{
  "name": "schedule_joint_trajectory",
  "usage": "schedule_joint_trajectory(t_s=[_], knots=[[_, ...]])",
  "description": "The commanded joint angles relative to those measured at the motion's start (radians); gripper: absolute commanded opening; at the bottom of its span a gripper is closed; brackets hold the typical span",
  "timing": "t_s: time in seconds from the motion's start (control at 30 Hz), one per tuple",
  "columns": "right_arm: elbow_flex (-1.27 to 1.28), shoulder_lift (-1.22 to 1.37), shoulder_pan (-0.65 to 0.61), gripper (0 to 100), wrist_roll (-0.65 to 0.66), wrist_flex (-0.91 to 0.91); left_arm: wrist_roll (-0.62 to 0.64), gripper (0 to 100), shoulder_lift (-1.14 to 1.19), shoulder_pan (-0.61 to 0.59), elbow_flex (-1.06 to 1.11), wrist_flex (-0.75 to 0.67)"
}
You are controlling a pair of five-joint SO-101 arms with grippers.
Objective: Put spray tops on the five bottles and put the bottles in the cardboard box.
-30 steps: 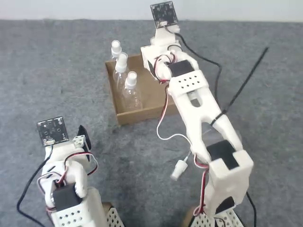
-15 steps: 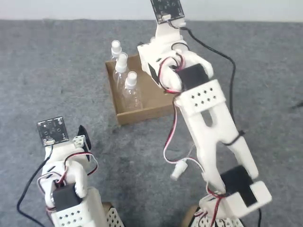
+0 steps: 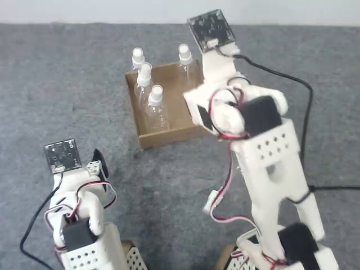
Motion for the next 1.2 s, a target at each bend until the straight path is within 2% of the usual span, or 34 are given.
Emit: schedule_joint_trajectory(t_s=[0.0,0.13,0.33,0.43,0.57,0.77,0.97,1.17], knots=[[-0.071,-0.094,0.012,30.3,0.163,0.145,0.003,16,-0.018,0.005,-0.013,-0.052],[-0.071,-0.090,0.062,30.3,0.253,0.265,0.002,16,-0.018,0.005,-0.007,-0.066],[0.068,-0.108,0.170,30.3,0.437,0.271,0.002,16,-0.018,0.005,0.025,-0.043],[0.169,-0.130,0.179,30.3,0.520,0.271,-0.003,16,-0.018,0.005,0.047,-0.046],[0.295,-0.180,0.177,30.5,0.601,0.271,-0.072,16,-0.018,0.005,0.073,-0.060],[0.508,-0.274,0.177,30.5,0.769,0.269,-0.075,16,-0.018,0.005,0.108,-0.132],[0.761,-0.340,0.179,30.6,0.898,0.145,-0.075,16,-0.018,0.005,0.108,-0.130],[0.904,-0.328,0.203,30.7,0.977,-0.012,-0.075,16,-0.018,0.005,0.108,-0.130]])
